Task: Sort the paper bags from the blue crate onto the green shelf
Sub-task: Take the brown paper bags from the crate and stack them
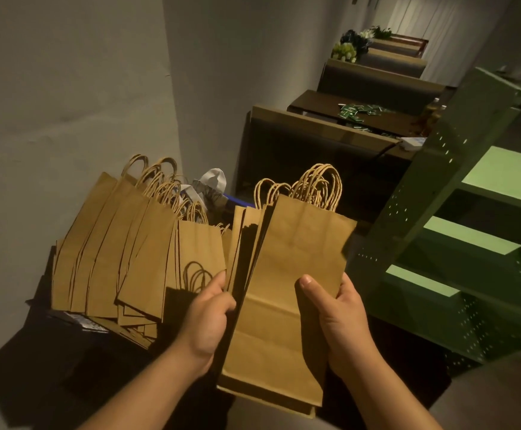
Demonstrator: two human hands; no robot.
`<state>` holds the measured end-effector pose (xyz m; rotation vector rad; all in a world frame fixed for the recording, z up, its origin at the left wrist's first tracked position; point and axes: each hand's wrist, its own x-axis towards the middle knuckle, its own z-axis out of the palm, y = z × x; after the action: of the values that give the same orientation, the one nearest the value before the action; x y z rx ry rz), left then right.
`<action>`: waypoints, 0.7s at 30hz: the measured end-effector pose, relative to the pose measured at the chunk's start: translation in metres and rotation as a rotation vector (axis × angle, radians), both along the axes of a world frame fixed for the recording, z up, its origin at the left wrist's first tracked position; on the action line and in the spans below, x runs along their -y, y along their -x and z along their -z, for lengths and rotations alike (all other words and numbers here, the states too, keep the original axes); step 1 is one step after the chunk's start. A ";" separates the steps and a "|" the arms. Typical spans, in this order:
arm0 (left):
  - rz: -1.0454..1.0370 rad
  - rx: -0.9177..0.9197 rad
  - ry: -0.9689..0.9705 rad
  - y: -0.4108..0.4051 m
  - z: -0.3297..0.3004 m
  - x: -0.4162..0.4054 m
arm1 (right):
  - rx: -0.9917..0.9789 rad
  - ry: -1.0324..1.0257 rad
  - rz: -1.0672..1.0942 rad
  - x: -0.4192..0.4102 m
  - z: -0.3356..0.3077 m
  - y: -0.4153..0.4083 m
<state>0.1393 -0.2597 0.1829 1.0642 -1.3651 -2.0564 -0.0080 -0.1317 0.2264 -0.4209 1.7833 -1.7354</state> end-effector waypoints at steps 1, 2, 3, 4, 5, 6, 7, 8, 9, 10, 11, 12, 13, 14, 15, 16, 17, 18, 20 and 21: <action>0.001 -0.020 -0.013 0.000 0.000 -0.002 | -0.003 -0.003 0.001 -0.001 0.000 -0.001; 0.005 -0.031 -0.038 0.000 -0.002 -0.004 | -0.007 0.001 -0.002 -0.002 0.001 -0.001; 0.012 -0.043 -0.050 0.000 -0.005 -0.006 | -0.005 0.005 -0.008 -0.003 0.002 -0.001; 0.033 -0.058 -0.063 0.000 -0.009 -0.008 | -0.001 0.010 -0.015 -0.004 0.004 -0.001; 0.073 -0.067 -0.068 -0.001 -0.011 -0.011 | 0.009 0.012 -0.021 -0.004 0.005 -0.001; 0.110 -0.054 -0.068 -0.001 -0.010 -0.013 | 0.019 0.010 -0.027 -0.005 0.008 -0.001; 0.148 -0.032 -0.057 -0.001 -0.009 -0.015 | 0.023 0.002 -0.035 -0.005 0.009 -0.002; 0.183 -0.010 -0.025 -0.001 -0.007 -0.017 | 0.017 -0.011 -0.047 -0.005 0.012 -0.002; 0.212 0.012 0.021 0.000 -0.007 -0.020 | 0.013 -0.026 -0.056 -0.006 0.014 -0.002; 0.242 0.034 0.068 0.001 -0.004 -0.022 | 0.011 -0.023 -0.066 -0.006 0.015 -0.002; 0.265 0.057 0.098 0.001 -0.003 -0.023 | 0.016 -0.018 -0.070 -0.007 0.015 -0.001; 0.272 0.068 0.110 0.002 -0.002 -0.024 | 0.019 -0.007 -0.077 -0.007 0.016 -0.001; 0.278 0.080 0.097 0.001 -0.003 -0.025 | 0.020 -0.026 -0.072 -0.008 0.016 -0.001; 0.285 0.083 0.088 0.000 -0.001 -0.025 | 0.021 -0.061 -0.070 -0.009 0.019 0.000; 0.301 0.087 0.073 0.000 0.000 -0.026 | 0.033 -0.093 -0.067 -0.009 0.020 0.000; 0.316 0.086 0.062 0.001 0.001 -0.026 | 0.042 -0.113 -0.067 -0.009 0.022 0.000; 0.342 0.101 0.042 0.001 0.001 -0.026 | 0.044 -0.127 -0.062 -0.010 0.022 -0.001; 0.362 0.110 0.028 0.003 0.001 -0.025 | 0.044 -0.133 -0.059 -0.011 0.023 -0.001; 0.355 0.125 -0.013 0.008 0.001 -0.026 | 0.060 -0.122 -0.047 -0.012 0.025 -0.001; 0.325 0.133 -0.036 0.010 0.002 -0.026 | 0.070 -0.114 -0.033 -0.012 0.024 -0.003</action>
<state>0.1291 -0.2338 0.1811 1.0677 -1.6664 -2.2789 -0.0051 -0.1198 0.2019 -0.3360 1.8048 -1.5982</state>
